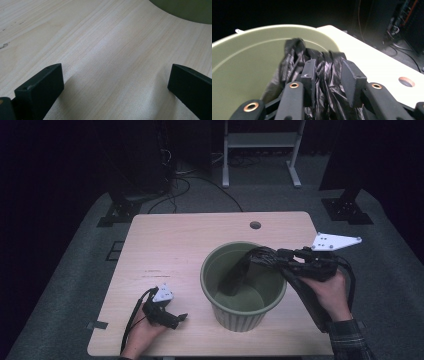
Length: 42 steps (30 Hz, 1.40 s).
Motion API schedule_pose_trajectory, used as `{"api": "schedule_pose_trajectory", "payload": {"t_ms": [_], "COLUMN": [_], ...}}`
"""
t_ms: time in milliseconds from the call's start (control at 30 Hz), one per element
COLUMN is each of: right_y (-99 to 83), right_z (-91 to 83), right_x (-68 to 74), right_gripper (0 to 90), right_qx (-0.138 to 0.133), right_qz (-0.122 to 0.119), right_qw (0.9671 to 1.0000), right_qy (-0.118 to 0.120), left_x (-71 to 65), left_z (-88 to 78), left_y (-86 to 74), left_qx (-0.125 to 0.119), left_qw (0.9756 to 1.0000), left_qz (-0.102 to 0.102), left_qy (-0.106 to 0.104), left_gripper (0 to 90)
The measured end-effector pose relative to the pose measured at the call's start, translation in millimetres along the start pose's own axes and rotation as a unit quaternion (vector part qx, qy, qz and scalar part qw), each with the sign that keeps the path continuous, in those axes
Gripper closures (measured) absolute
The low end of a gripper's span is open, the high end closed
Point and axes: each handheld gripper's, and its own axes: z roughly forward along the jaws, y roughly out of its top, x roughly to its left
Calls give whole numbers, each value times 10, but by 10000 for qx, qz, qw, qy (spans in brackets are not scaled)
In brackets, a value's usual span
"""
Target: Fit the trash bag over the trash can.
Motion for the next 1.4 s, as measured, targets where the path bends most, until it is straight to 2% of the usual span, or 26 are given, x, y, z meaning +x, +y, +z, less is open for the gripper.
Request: {"api": "schedule_pose_trajectory", "payload": {"t_ms": [100, 200, 267, 333, 400, 433, 467, 500, 600, 667, 800, 1100, 1200, 1400], "right_y": [-12, -24, -24, -11, -3, 15, 15, 24, 52, 58, 111, 207, 263, 310], "right_z": [29, 79, 82, 113, 132, 164, 164, 177, 222, 232, 292, 423, 515, 621], "right_x": [-14, -34, -42, -70, -80, -72, -72, -58, -68, -75, -64, -64, -67, -127], "right_gripper": [617, 652, 657, 622, 614, 654, 654, 672, 714, 720, 760, 804, 811, 811], "right_qx": [97, 288, 291, 357, 397, 447, 447, 442, 447, 469, 580, 732, 806, 815], "right_qz": [66, 196, 244, 394, 424, 381, 381, 309, 294, 321, 166, 5, -79, -89], "right_qw": [9999, 9994, 9993, 9986, 9983, 9983, 9983, 9984, 9980, 9978, 9969, 9962, 9958, 9956], "right_qy": [28, -33, -27, -34, -38, -64, -64, -166, -322, -330, -512, -475, -439, -453], "left_x": [0, 0, 0, 0, 0, 0, 0, 0, 0, 0, 0, 0, 0, 0], "left_z": [0, -1, -1, -1, -1, -1, -1, -1, -1, -1, 0, 1, 1, 0], "left_y": [0, 0, 0, 0, 1, 0, 0, 0, 0, 0, 0, 0, 0, 0], "left_qx": [1, 4, 4, 3, 6, 5, 2, 4, 4, 3, 1, -7, -6, -2], "left_qw": [10000, 10000, 10000, 10000, 10000, 10000, 10000, 10000, 10000, 10000, 10000, 10000, 10000, 10000], "left_qz": [0, 2, 2, 1, 1, 2, 1, 3, 2, 1, 1, 0, 1, 2], "left_qy": [-1, -1, 0, 1, -1, -1, 1, 0, 0, -1, 1, 3, 2, 1], "left_gripper": [0, 0, 0, 0, 0, 0, 0, 0, 0, 0, 0, 0, 0, 0]}}
